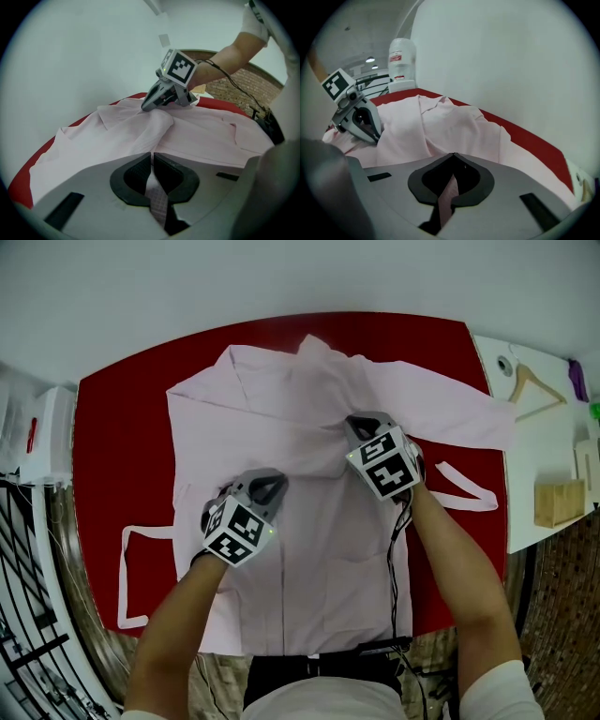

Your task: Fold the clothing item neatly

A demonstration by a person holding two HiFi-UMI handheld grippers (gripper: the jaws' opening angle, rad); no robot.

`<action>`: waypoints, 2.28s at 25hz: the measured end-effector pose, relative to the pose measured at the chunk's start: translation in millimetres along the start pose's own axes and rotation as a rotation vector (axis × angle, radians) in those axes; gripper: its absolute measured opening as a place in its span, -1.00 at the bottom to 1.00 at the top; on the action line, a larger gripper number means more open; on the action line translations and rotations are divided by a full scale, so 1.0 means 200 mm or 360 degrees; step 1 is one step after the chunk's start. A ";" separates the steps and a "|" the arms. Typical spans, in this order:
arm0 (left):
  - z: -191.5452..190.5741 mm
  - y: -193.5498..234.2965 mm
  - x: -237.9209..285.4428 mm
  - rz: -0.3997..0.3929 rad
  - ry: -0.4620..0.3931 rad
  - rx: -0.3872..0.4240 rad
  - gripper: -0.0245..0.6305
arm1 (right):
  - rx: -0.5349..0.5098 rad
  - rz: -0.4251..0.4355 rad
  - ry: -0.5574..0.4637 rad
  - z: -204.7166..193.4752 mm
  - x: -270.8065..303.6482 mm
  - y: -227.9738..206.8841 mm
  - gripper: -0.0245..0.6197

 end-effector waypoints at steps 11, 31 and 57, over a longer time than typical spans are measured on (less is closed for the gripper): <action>0.14 -0.11 -0.09 -0.0079 -0.0198 -0.0172 -0.89 | 0.0379 -0.0161 -0.0169 -0.21 -0.29 -0.23 -0.66; 0.55 -0.51 0.10 -0.0369 -0.0328 -0.0176 -0.89 | 0.0987 -0.0999 0.0328 -1.32 -0.88 -0.85 -0.40; 0.59 -0.56 0.12 -0.0431 -0.0366 -0.0337 -0.89 | 0.1219 -0.0901 -0.0148 -1.05 -0.98 -0.83 -0.82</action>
Point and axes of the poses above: the fingertips, and each gripper's own axes: x forward along the fingers, y to its left, z out of its top, the point moved 9 cm from there along -x, backward along the fingers, and after that the axes turned 10 degrees about -x, right-handed, at the moved point
